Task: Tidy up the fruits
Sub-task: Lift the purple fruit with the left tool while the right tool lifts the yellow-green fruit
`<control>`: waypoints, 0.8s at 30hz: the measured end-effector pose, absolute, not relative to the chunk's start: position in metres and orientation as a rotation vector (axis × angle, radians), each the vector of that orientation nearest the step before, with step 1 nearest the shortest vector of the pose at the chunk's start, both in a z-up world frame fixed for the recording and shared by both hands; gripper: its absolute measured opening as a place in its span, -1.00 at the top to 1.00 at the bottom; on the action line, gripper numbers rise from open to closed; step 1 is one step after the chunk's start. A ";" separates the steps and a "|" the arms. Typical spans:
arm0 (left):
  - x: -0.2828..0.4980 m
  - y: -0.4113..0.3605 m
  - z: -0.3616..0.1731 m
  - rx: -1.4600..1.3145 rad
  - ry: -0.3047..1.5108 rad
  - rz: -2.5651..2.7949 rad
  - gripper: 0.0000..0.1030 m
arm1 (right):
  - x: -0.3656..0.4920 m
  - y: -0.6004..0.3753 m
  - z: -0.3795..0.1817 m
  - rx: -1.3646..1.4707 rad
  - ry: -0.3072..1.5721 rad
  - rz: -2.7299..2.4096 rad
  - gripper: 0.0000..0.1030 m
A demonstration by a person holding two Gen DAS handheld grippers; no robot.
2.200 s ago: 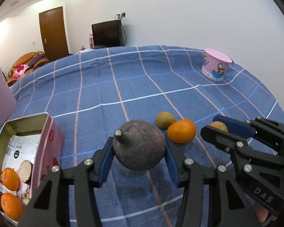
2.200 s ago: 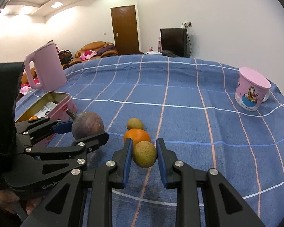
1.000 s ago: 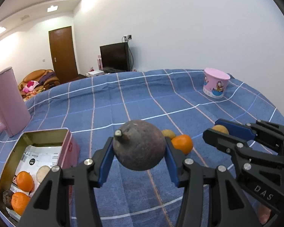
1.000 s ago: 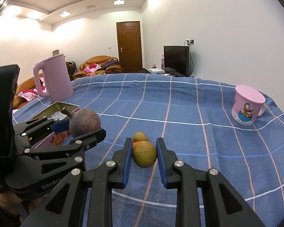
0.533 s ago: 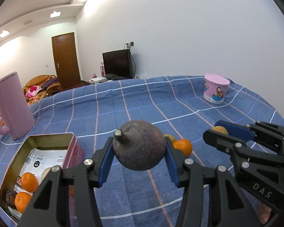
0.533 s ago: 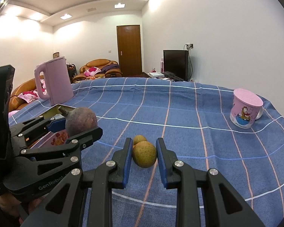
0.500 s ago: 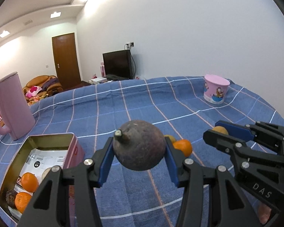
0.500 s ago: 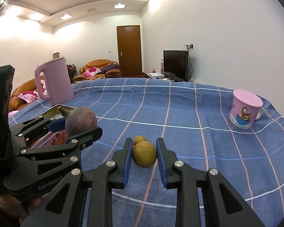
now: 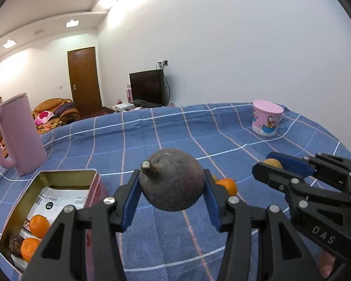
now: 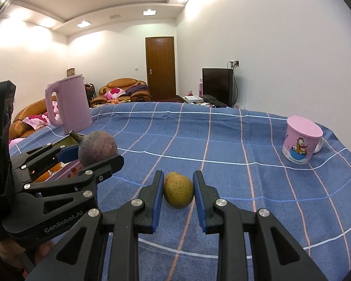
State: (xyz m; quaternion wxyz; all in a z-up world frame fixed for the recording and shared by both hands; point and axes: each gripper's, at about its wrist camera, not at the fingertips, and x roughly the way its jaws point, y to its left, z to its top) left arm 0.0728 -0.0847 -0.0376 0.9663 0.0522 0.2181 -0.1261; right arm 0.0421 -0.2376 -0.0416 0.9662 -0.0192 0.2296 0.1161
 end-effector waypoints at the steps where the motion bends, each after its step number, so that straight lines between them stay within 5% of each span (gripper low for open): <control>1: 0.072 -0.084 -0.037 0.101 0.434 -0.251 -0.02 | 0.041 -0.238 -0.041 -0.039 0.461 0.235 0.47; 24: 0.052 -0.086 -0.030 0.132 0.329 -0.202 -0.02 | 0.031 -0.239 -0.037 -0.051 0.394 0.246 0.47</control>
